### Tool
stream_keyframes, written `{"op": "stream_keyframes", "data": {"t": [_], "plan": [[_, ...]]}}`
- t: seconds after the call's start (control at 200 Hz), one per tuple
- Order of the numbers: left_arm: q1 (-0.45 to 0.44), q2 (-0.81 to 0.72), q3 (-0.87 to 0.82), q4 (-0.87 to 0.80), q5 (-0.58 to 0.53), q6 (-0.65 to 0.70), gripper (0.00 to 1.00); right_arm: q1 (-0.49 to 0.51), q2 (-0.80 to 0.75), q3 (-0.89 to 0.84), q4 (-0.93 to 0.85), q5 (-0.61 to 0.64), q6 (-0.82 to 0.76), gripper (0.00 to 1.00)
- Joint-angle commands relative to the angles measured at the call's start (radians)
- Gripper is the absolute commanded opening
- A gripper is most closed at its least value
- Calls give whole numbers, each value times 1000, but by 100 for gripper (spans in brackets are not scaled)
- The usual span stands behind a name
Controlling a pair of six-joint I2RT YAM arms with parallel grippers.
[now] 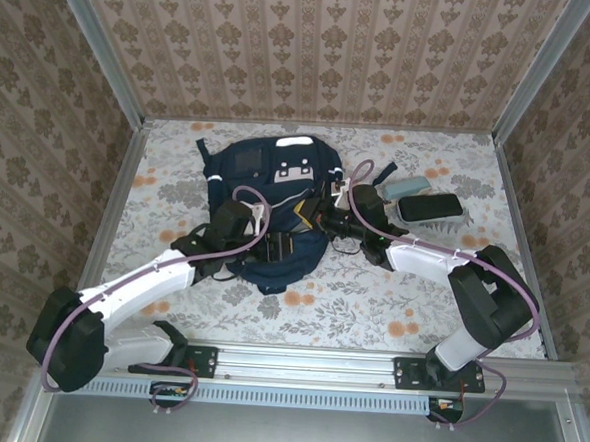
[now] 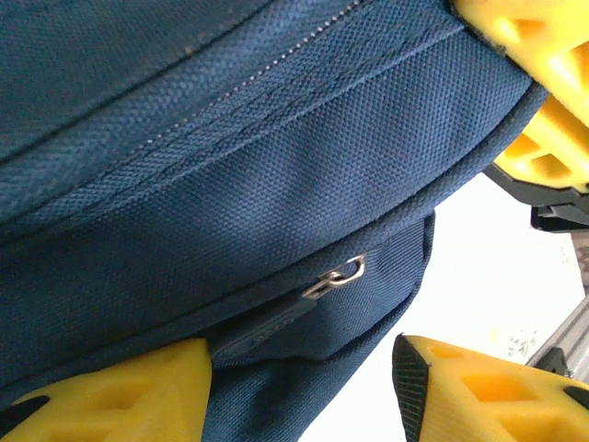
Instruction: Pack books, pencil case, and school supplies into a backpack
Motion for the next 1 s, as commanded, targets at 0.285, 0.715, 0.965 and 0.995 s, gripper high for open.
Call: {"op": "stream_keyframes", "data": {"t": [0.285,0.715,0.965,0.995], "plan": [[5,-37,-41,123,57,-19,41,21,-15,60,73,-27,-17,14],[8,-13,-8,21,-35,27,8,21,-30,57,31,-6,-38,13],[9,-39,1,-164,-232,105,0,0,-106,28,-31,53,-94,6],[10,-39,1,-183,-251,111,0,-3,-118,22,-43,61,-99,5]]}}
